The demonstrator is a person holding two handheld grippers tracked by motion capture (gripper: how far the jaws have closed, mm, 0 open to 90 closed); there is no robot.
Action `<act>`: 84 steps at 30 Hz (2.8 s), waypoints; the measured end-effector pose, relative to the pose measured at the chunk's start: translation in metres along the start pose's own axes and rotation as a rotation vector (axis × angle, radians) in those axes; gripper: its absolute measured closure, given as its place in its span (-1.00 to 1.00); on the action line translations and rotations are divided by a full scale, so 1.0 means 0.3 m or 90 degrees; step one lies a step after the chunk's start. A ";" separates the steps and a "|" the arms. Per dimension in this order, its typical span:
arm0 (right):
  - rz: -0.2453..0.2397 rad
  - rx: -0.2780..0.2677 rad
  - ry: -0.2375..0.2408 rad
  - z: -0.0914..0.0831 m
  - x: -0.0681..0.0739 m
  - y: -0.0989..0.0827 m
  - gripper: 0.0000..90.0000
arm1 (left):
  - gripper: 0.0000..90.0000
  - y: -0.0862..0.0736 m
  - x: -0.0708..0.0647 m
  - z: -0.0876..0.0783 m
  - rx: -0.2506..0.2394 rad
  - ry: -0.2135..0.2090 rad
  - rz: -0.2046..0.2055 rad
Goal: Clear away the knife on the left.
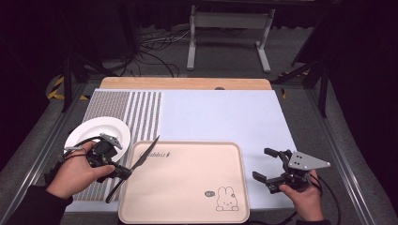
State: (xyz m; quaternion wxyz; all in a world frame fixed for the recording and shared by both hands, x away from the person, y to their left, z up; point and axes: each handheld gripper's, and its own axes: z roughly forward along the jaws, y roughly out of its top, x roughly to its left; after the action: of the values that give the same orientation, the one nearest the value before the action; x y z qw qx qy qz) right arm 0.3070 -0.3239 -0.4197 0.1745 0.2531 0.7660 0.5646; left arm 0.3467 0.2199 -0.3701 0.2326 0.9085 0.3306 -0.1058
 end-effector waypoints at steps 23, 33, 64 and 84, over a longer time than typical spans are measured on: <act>0.001 -0.002 0.001 -0.001 0.001 0.001 -0.90 | 0.78 0.038 -0.025 0.145 0.040 -0.047 -0.004; 0.003 -0.004 0.001 -0.002 0.000 0.000 -0.90 | 0.78 0.042 -0.025 0.187 0.065 -0.053 -0.005; 0.003 -0.002 0.000 -0.004 0.000 -0.001 -0.90 | 0.77 0.030 0.002 0.259 0.080 -0.069 -0.041; 0.002 0.001 0.003 -0.001 0.001 -0.003 -0.90 | 0.09 0.028 0.002 0.262 0.057 -0.061 0.010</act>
State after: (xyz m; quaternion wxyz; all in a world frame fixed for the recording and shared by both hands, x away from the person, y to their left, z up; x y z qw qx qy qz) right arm 0.3064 -0.3242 -0.4203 0.1721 0.2529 0.7663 0.5651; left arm 0.3497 0.1759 -0.4358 0.2078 0.9145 0.3068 -0.1622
